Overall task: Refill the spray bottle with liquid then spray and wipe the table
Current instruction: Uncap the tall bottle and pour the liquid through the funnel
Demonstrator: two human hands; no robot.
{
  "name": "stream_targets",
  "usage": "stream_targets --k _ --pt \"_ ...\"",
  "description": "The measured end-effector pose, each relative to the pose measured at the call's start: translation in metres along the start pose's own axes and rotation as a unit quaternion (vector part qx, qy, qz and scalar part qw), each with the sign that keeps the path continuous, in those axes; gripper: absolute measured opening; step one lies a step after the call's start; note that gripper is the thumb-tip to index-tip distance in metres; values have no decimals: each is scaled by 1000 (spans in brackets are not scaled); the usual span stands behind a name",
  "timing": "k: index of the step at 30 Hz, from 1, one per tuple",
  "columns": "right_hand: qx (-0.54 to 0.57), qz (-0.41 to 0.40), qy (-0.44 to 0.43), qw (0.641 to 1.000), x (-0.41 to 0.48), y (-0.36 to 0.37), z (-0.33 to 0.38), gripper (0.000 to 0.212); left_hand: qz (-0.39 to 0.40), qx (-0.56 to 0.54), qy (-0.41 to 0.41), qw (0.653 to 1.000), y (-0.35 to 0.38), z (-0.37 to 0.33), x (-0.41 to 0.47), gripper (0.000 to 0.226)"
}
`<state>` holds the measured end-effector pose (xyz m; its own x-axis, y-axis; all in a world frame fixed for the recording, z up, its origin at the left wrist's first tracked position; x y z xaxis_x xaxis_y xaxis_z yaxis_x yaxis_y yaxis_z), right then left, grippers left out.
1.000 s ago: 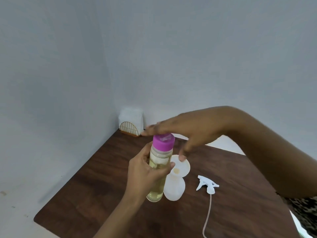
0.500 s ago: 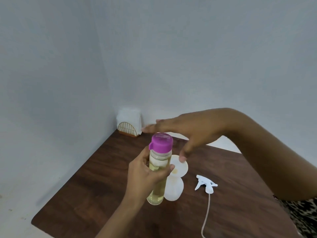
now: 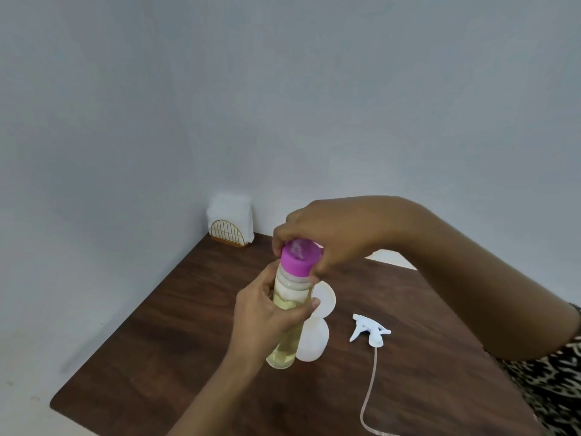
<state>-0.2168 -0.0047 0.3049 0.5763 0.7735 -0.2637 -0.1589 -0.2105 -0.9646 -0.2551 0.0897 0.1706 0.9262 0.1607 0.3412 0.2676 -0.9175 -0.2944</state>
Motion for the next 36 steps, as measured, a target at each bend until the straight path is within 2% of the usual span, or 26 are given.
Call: stream_targets --k 3,6,9,11,14,18,19,21,25,27,30,33,36 --pt "28 -3 -43 999 -5 1 -4 48 9 4 8 1000 5 -2 1 45" --pt "71 -39 -33 996 -11 5 -16 49 11 4 13 1000 9 -5 2 48" --pt "197 -94 -7 976 -25 13 -37 47 19 -1 14 1000 14 -6 3 51" --pt "333 -129 16 934 -39 27 -52 49 24 -6 14 1000 18 -7 3 53" --pt "510 -208 33 834 -63 62 -70 56 24 -11 13 1000 22 -5 3 54" --pt "655 -301 96 687 -87 139 -87 53 36 -22 8 999 31 0 0 53" --pt "657 -311 131 674 -90 162 -92 52 39 -25 6 999 33 1 -2 53" --pt "618 -297 220 694 -94 216 -104 52 51 -29 4 998 40 3 -5 53" --pt "521 -203 372 741 -95 327 -123 66 70 -45 -10 996 54 9 -13 54" --pt "486 -193 404 751 -96 362 -130 63 73 -51 -18 996 58 12 -15 53" --pt "457 -170 461 742 -103 398 -131 56 83 -64 -36 994 65 17 -20 50" --pt "369 -143 505 767 -103 415 -124 55 92 -69 -49 992 69 20 -22 52" --pt "343 -133 511 777 -100 418 -120 74 92 -64 -52 992 70 21 -23 55"
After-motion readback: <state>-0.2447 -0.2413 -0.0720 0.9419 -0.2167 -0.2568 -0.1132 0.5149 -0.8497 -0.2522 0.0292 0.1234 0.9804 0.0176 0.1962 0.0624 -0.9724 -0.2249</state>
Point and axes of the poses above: each hand's wrist, its own x-axis towards the middle knuckle, its own y-axis out of the palm, z = x × y, the point moved 5 cm from there along x, towards the middle knuckle, and after that the axes turned 4 degrees about y, right-handed, at the moved point
